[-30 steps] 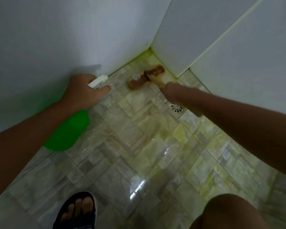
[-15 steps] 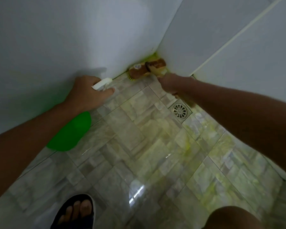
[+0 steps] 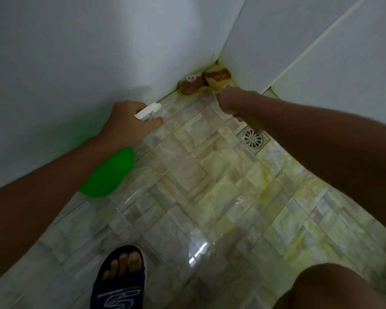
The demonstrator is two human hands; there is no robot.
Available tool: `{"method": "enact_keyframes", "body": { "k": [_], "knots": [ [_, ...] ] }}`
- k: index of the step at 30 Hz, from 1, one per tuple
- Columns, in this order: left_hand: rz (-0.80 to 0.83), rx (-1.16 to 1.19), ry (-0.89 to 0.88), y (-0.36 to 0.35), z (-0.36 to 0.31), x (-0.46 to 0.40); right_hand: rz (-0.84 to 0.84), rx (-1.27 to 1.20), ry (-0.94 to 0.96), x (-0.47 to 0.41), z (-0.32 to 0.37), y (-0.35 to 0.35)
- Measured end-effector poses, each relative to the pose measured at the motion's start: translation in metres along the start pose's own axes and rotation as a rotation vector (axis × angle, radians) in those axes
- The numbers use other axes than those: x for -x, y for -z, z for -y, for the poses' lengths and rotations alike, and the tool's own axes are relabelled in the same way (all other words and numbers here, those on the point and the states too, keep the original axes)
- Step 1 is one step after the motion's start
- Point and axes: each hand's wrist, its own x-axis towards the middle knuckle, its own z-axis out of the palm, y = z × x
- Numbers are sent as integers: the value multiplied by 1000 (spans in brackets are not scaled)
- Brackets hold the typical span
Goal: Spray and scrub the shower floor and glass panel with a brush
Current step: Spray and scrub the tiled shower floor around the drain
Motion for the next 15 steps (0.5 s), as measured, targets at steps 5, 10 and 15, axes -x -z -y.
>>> {"method": "enact_keyframes", "body": {
  "k": [5,10,15],
  "knots": [
    [40,-36,60,-2,-1,11,76,-24,81,80,-29,-53],
    [96,-46,30,-2,0,26,78,9,33,114,-75,-78],
    [151,-40,89,5,9,46,61,-17,10,77,-29,-45]
  ]
}}
